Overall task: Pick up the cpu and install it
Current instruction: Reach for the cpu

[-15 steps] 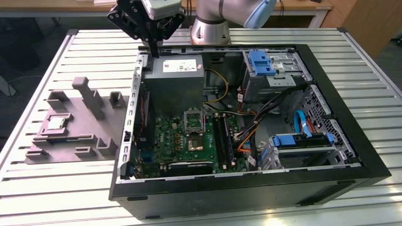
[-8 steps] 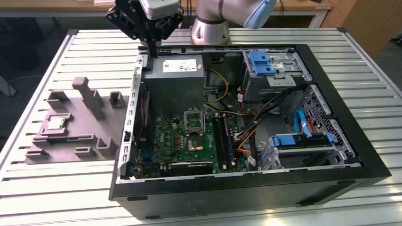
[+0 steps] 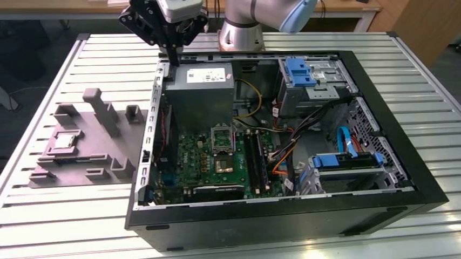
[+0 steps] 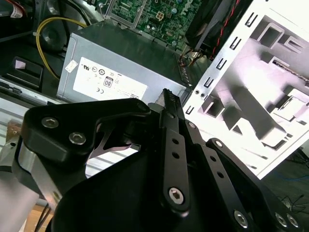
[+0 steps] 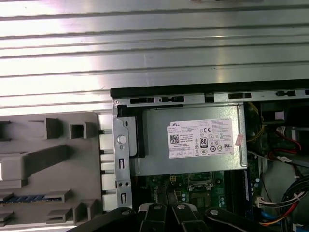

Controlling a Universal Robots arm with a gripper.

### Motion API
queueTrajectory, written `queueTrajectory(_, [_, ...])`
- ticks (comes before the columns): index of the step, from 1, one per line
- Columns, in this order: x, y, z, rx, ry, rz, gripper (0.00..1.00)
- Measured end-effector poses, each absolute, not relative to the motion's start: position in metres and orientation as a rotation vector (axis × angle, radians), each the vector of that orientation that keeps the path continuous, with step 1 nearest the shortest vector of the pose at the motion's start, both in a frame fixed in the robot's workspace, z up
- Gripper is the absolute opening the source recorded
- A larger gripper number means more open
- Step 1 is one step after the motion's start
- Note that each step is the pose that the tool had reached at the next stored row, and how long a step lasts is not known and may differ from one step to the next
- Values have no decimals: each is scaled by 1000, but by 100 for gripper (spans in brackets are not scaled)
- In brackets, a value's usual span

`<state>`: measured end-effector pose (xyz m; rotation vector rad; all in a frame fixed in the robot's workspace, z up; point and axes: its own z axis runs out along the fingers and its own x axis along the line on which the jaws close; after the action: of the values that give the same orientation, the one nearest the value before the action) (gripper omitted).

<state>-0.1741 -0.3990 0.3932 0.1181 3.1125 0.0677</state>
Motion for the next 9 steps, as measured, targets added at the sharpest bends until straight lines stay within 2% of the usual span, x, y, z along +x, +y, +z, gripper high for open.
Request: queueTrajectory(9, [-177,-399,393,118,3113,68,11])
